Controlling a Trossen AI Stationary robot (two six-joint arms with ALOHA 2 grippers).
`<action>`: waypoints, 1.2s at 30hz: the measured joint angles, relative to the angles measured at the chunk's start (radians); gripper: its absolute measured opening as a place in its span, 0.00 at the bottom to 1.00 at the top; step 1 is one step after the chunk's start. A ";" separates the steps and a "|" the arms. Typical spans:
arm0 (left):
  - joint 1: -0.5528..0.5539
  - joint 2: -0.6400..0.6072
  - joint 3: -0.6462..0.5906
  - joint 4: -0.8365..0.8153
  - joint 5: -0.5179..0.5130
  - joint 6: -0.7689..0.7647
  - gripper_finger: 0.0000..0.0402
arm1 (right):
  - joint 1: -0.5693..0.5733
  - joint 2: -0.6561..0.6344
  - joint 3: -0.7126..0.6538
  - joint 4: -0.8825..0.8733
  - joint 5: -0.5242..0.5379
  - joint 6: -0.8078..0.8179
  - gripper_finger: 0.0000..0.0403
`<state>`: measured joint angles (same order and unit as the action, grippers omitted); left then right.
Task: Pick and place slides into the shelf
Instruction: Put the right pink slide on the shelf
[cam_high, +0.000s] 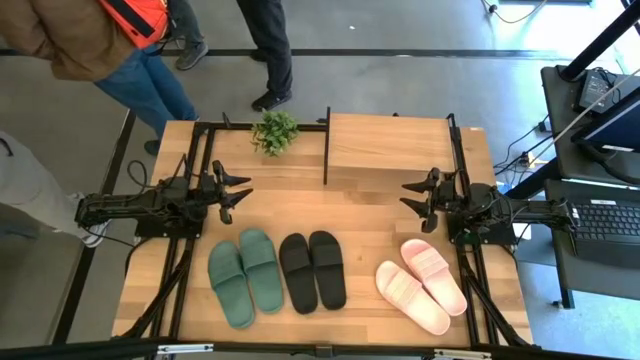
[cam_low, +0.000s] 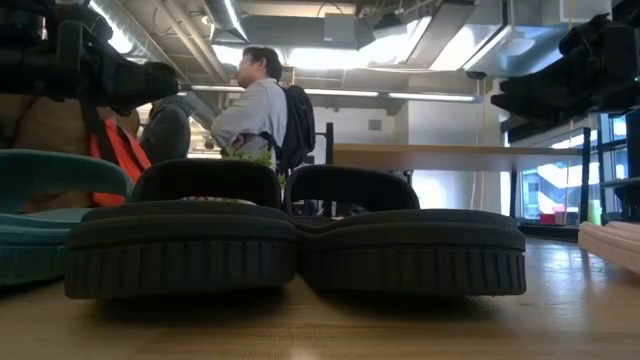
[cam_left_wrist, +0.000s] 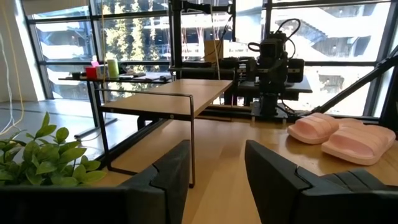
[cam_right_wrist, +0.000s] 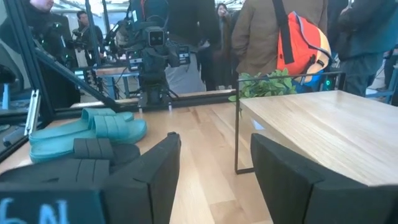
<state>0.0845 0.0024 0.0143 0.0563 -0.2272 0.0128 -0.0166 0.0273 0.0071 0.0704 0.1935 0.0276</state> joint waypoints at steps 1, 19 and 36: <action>0.000 0.000 0.000 0.000 0.000 0.000 0.36 | 0.000 0.002 0.000 0.000 0.000 -0.007 0.49; 0.000 0.000 0.000 0.005 -0.001 0.069 0.36 | 0.000 0.010 0.000 0.004 0.050 0.115 0.49; 0.000 0.000 0.000 0.005 -0.001 0.069 0.36 | 0.000 0.010 0.000 0.044 0.050 0.069 0.80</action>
<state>0.0849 0.0025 0.0143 0.0612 -0.2278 0.0822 -0.0162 0.0376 0.0071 0.1145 0.2433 0.0966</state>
